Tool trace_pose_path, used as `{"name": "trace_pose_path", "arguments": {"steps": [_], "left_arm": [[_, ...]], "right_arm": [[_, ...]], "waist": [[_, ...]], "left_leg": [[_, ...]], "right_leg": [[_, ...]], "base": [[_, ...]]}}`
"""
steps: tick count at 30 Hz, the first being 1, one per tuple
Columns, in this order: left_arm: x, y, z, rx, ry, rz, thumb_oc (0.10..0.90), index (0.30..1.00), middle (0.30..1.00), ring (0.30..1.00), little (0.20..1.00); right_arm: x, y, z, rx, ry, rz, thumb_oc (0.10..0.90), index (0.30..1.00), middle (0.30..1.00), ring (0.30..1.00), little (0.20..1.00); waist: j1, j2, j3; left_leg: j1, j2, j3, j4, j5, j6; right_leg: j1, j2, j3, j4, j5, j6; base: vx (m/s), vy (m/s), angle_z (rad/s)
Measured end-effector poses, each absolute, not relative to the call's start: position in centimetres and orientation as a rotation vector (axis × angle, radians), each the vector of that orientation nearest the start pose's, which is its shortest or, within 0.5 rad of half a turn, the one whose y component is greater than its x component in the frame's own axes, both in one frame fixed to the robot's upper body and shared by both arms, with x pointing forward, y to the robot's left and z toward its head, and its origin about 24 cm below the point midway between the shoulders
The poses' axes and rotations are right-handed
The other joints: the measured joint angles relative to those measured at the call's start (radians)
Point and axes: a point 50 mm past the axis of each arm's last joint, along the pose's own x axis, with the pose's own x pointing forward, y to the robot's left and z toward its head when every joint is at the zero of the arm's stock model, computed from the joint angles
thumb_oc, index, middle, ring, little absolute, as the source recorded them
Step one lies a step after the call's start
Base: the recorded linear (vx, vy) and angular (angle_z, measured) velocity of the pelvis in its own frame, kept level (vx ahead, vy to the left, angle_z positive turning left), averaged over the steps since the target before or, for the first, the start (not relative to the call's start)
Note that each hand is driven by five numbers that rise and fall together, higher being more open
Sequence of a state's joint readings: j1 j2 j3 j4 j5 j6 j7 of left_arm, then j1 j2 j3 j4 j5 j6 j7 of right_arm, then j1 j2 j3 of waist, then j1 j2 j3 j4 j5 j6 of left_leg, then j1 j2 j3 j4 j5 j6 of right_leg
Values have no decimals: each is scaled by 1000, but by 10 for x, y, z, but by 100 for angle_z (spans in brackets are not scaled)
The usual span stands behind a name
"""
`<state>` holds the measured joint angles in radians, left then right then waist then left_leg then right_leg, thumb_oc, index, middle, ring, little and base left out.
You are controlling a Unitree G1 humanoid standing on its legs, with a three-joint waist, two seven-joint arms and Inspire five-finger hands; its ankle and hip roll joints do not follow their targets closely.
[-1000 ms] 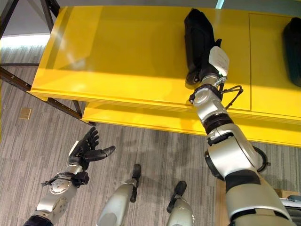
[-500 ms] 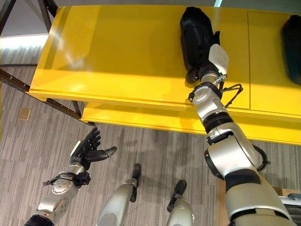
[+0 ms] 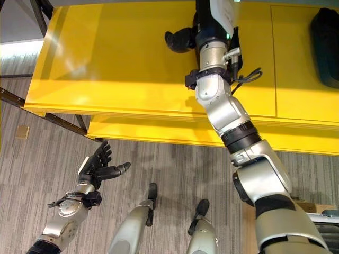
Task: Move parts from the plastic box to the shelf.
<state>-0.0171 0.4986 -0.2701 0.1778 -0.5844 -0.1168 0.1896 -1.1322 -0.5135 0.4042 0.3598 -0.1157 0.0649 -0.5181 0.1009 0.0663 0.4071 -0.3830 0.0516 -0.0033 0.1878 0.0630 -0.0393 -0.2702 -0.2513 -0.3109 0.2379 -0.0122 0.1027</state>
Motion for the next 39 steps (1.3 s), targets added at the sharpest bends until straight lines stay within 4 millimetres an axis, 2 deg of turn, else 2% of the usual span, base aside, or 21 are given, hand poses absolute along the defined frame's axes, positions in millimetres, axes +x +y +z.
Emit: {"name": "trace_pose_path", "arguments": {"steps": [4, 15, 18, 26, 30, 34, 39], "left_arm": [[244, 213, 12, -51, 178, 53, 900, 1000, 1000, 1000, 1000], [242, 214, 12, -52, 177, 61, 900, 1000, 1000, 1000, 1000], [242, 215, 13, -52, 174, 63, 900, 1000, 1000, 1000, 1000], [241, 220, 14, -49, 169, 81, 900, 1000, 1000, 1000, 1000], [242, 220, 15, -49, 165, 79, 900, 1000, 1000, 1000, 1000], [242, 220, 14, -49, 168, 79, 900, 1000, 1000, 1000, 1000], [242, 220, 14, -49, 167, 78, 900, 1000, 1000, 1000, 1000]], "right_arm": [[358, -129, 312, -609, -856, -295, 900, 1000, 1000, 1000, 1000], [347, -138, 301, -603, -875, -316, 900, 1000, 1000, 1000, 1000], [342, -141, 296, -600, -885, -312, 900, 1000, 1000, 1000, 1000], [341, -153, 301, -619, -891, -345, 900, 1000, 1000, 1000, 1000], [342, -163, 301, -656, -879, -369, 900, 1000, 1000, 1000, 1000], [353, -181, 299, -703, -816, -422, 900, 1000, 1000, 1000, 1000], [359, -187, 301, -710, -787, -447, 900, 1000, 1000, 1000, 1000]], "waist": [[-13, -21, 12], [-24, -23, 14], [-30, -34, 20], [-45, -45, 26], [-46, -45, 26], [-47, -45, 26], [-45, -45, 26]], "left_leg": [[-2, -1, 0, 0, 0, 0], [-16, 1, 4, 2, -1, 1], [-14, 1, 9, 2, -1, 1], [-2, 6, 28, 4, -3, 4], [1, 12, 30, 4, -2, 3], [1, 14, 30, 4, -2, 3], [2, 14, 31, 4, -2, 3]], "right_leg": [[-4, -2, 0, 8, -4, -1], [-22, -2, 3, 10, -4, -1], [-23, -2, 8, 11, -4, -1], [-26, 0, 31, 17, -2, 1], [-26, 4, 32, 20, -2, 0], [-26, 6, 33, 22, -2, -1], [-26, 6, 34, 22, -2, 0]], "base": [[0, 0, 0], [0, 0, 0], [0, -4, -3], [-2, -10, -7], [0, 0, 0], [0, 0, 0], [0, 0, 0]]}}
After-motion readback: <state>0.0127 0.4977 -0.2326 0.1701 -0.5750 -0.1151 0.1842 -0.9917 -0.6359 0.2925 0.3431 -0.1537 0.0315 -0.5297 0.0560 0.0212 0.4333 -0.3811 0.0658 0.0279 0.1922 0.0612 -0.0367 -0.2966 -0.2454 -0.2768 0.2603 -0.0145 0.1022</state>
